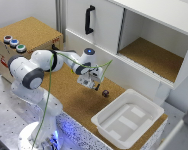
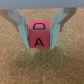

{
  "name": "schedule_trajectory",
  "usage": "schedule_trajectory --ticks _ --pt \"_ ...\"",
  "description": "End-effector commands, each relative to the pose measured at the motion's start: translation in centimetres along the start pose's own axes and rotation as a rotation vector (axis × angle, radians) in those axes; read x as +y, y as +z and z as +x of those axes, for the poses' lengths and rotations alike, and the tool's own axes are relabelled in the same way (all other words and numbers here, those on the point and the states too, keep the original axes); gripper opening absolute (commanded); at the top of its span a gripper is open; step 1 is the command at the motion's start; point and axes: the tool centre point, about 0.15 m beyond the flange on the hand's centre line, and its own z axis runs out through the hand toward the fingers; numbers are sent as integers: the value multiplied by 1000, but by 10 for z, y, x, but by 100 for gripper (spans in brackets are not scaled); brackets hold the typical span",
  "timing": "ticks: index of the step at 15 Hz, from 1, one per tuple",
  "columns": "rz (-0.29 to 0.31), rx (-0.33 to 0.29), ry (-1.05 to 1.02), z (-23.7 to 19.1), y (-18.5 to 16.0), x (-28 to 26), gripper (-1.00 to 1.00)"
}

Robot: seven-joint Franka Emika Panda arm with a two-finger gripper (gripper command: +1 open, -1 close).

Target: Put the pink block on the table

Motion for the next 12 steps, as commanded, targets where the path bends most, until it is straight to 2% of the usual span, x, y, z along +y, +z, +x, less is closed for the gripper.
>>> schedule_trajectory --ticks 1,4,8,12 --pt "-55 -10 10 11 15 -8 100" --pt "-23 -17 50 15 -6 -1 100" --pt "58 42 -17 37 -71 -9 100" --pt "58 42 -17 37 -71 -9 100"
